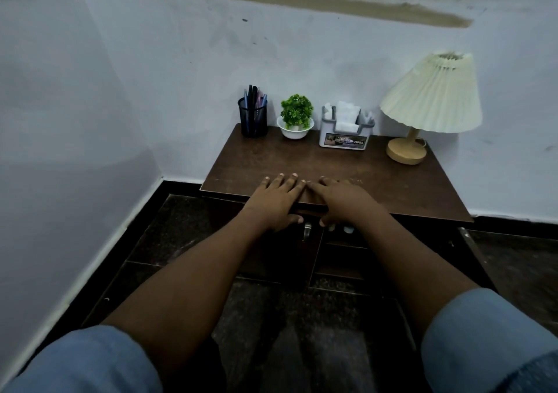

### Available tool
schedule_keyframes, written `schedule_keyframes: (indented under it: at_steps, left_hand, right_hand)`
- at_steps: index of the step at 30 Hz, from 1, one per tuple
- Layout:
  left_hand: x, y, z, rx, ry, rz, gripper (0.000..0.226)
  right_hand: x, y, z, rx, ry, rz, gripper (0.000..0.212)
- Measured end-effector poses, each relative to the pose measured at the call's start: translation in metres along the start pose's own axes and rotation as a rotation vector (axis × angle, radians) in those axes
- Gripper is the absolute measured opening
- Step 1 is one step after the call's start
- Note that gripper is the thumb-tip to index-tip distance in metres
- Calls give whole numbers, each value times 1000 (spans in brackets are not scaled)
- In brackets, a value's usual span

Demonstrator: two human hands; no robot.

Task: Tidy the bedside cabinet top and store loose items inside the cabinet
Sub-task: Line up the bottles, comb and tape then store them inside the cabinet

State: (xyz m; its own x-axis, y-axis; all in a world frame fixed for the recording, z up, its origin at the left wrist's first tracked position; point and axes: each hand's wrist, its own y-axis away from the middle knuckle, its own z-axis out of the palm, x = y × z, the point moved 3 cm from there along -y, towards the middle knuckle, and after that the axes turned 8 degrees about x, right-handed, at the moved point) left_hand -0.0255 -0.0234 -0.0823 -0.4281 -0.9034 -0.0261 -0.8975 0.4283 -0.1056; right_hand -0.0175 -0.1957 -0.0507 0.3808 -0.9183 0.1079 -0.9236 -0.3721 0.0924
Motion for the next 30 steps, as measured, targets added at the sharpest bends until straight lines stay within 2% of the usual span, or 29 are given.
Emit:
schedule_keyframes:
  at_steps: [4,7,11,13,15,19,27,30]
  left_hand:
    - [-1,-10,0,42,-1,-12,87]
    - [-3,-12,0,53,5,-1,88]
    - [-2,-12,0,24,18,8,90]
    - [2,-11,1,12,18,22,93]
    - [10,-10,2,11,26,48,93]
    - [41,-18,-3,36,62,116,88]
    - [158,-31,-4,69,90,367,87]
    - [199,-34,-1,76,81,424,86]
  right_hand:
    - [-4,0,0,153,61,-30,85]
    - [-4,1,-4,192,80,-43,81]
    - [2,0,-15,62,23,-53,84]
    - [8,2,-21,-34,-75,-39,77]
    - [21,14,-25,-54,-174,6,72]
    - [66,63,-25,-16,-197,141,70]
    - [149,163,-8,-42,-224,440,52]
    - [169,177,-2,-92,-209,521,54]
